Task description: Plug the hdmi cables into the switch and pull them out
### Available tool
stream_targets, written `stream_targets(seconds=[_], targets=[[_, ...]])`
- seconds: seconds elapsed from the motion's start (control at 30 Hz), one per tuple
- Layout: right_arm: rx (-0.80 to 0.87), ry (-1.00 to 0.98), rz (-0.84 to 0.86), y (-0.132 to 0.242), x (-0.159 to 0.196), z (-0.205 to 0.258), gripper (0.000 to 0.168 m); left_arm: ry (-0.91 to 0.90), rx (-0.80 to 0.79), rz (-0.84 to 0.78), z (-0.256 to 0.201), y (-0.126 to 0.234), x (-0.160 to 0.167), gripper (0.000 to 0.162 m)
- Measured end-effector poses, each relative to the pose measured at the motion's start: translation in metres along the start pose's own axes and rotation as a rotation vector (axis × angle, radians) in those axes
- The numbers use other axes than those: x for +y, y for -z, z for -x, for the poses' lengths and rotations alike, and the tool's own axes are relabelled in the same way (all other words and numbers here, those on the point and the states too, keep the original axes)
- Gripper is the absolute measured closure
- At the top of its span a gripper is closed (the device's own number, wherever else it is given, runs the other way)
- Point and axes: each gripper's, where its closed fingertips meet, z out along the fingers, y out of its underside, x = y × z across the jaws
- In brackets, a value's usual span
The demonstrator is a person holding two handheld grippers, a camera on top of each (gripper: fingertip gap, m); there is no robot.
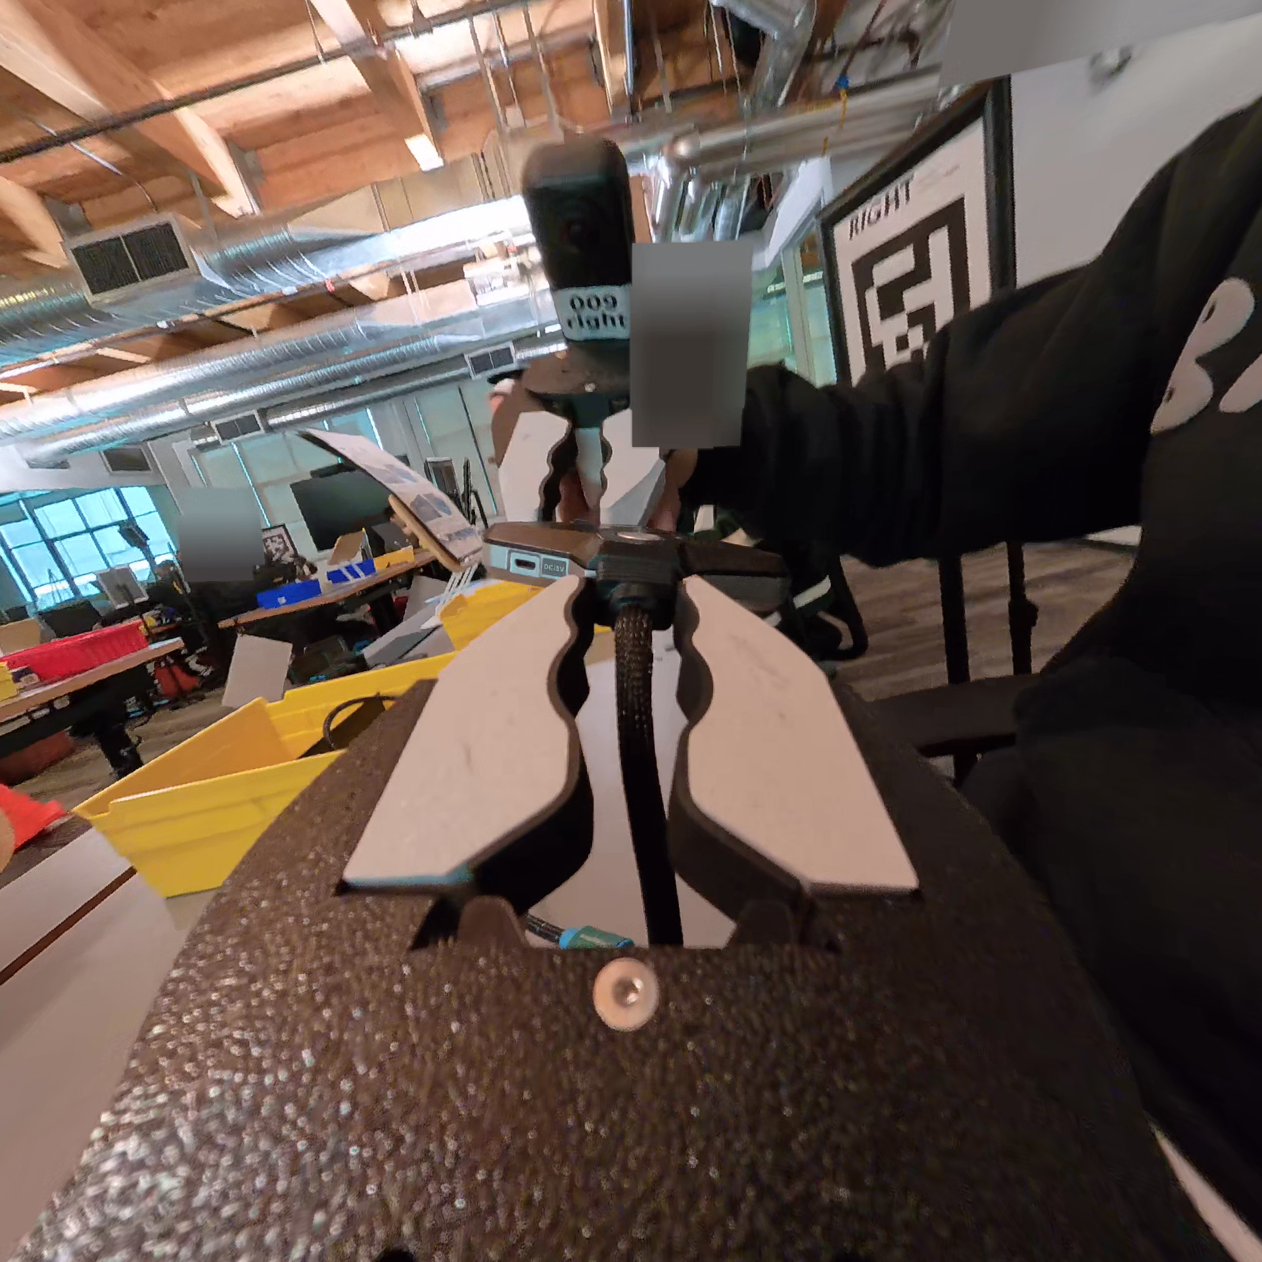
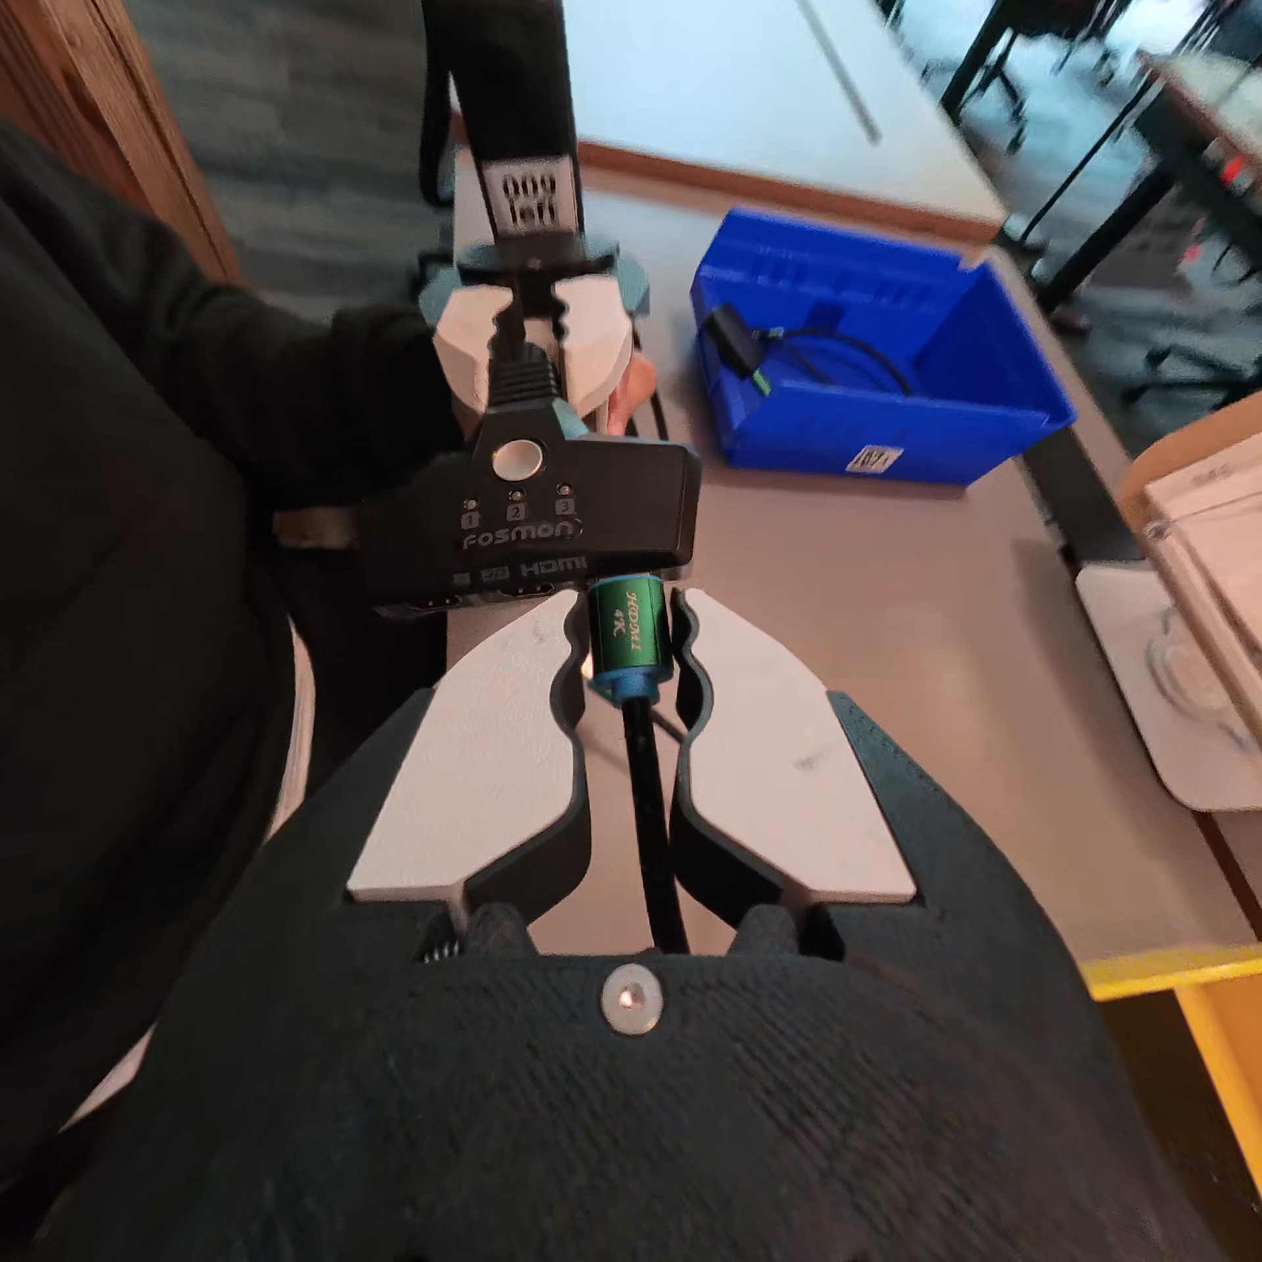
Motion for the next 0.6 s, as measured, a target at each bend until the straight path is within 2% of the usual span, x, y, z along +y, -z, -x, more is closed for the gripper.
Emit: stream_targets(seconds=[0.27, 0.6], targets=[[0.088, 0.053, -0.088, -0.001, -0.009, -0.003, 0.145, 0.053, 0.010, -0.084, 0.003, 0.005, -0.005, 0.140], [0.044, 0.018, -0.076, 0.001, -0.013, 0.005, 0.146, 0.048, 0.045, -0.112, -0.001, 0.007, -0.008, 0.140]])
